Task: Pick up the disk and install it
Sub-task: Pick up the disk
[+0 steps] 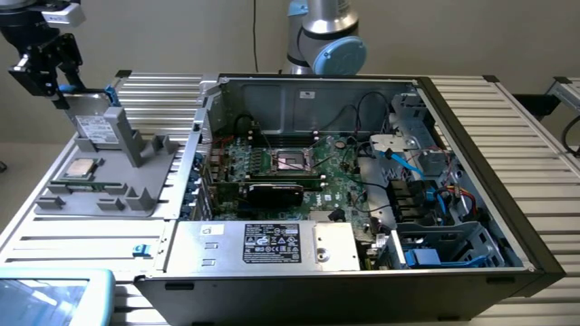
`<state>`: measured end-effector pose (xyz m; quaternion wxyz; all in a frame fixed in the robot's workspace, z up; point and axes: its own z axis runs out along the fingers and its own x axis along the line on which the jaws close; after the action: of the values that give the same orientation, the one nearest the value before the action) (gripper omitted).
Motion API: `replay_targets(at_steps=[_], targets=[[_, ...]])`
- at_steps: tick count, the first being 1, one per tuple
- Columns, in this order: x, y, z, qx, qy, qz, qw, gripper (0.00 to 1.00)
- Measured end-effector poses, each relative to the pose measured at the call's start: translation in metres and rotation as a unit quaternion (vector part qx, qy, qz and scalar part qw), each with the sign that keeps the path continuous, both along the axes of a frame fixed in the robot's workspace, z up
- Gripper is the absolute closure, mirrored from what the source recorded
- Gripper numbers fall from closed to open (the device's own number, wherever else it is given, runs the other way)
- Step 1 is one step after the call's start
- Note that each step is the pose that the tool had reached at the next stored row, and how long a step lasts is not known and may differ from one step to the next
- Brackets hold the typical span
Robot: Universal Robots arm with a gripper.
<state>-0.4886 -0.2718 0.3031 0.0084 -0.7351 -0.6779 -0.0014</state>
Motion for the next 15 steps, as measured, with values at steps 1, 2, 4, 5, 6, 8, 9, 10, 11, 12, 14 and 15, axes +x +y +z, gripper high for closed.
replay_targets(at_steps=[1,2,4,5,6,8,9,10,11,12,14,15], targets=[[0.0,0.0,0.0,0.0,0.0008,0.0,1.0,0.36],[0.0,0.0,0.0,0.0,0.0017,0.0,1.0,0.36],[0.0,0.0,-0.0001,0.0,0.0033,0.0,1.0,0.36],[0.0,0.0,-0.0001,0.0,0.0037,0.0,1.0,0.36],[0.0,0.0,-0.0002,0.0,0.004,0.0,1.0,0.36],[0.0001,0.0,-0.0005,0.0,0.0046,0.0,1.0,0.36],[0.0001,0.0,-0.001,0.0,0.0048,0.0,1.0,0.36],[0.0,0.0,-0.0015,0.0,0.0051,0.0,1.0,0.36],[0.0,0.0,-0.0021,0.0,0.0054,0.0,1.0,0.36],[0.0,0.0,-0.0026,0.0,0.0055,0.0,1.0,0.36],[0.0,0.0,-0.0031,0.0,0.0057,0.0,1.0,0.36],[0.0,0.0,-0.0035,0.0,0.0057,0.0,1.0,0.36]])
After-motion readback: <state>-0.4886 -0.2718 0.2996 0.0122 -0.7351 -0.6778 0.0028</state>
